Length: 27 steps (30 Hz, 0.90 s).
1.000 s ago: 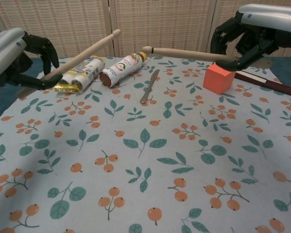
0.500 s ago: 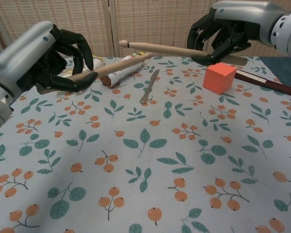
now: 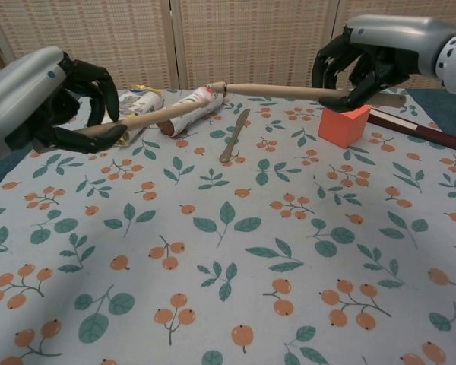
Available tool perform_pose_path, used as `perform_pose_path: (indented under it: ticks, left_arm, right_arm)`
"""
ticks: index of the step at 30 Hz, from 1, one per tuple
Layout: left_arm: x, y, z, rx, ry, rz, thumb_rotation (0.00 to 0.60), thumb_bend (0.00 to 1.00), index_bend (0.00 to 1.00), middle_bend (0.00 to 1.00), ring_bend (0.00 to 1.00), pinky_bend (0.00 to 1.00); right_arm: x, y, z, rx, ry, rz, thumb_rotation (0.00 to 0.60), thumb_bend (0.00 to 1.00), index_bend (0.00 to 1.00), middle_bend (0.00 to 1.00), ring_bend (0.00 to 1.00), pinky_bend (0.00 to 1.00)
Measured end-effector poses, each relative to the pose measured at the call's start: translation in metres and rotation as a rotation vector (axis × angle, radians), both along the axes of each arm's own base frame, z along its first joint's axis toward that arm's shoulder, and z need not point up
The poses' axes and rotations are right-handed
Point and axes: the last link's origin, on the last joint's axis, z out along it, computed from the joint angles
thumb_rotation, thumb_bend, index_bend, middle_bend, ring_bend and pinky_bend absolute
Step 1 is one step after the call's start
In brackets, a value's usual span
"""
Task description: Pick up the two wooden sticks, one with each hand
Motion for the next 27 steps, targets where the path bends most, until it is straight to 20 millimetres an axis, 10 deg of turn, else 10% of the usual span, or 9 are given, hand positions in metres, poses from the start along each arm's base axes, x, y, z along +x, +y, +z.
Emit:
perform_pose_path:
  ticks: [13,17,22,27]
  left_arm:
    - [-0.074,0.017,0.03,0.17,0.196,0.14,0.6,0.44,0.69,0.86,1.0,1.0]
    - [-0.083,0.014,0.026,0.148,0.196,0.147,0.6,0.44,0.68,0.85,1.0,1.0]
    - [-0.097,0.009,0.016,0.036,0.213,0.158,0.6,0.43,0.52,0.66,0.88,1.0]
    - [-0.111,0.005,0.008,-0.103,0.218,0.188,0.6,0.41,0.36,0.45,0.7,0.94]
  right_arm:
    - [-0.083,-0.042,-0.001,-0.095,0.119,-0.175,0.6,1.0,0.8,0.66,0.84,1.0]
    - [-0.101,-0.049,-0.015,-0.067,0.132,-0.195,0.6,0.91,0.71,0.65,0.61,0.98]
    - [-0.133,-0.062,-0.03,-0.028,0.136,-0.233,0.6,0.5,0.46,0.41,0.22,0.68]
    - [-0.149,-0.062,-0.046,0.046,0.102,-0.234,0.6,0.35,0.26,0.19,0.01,0.46]
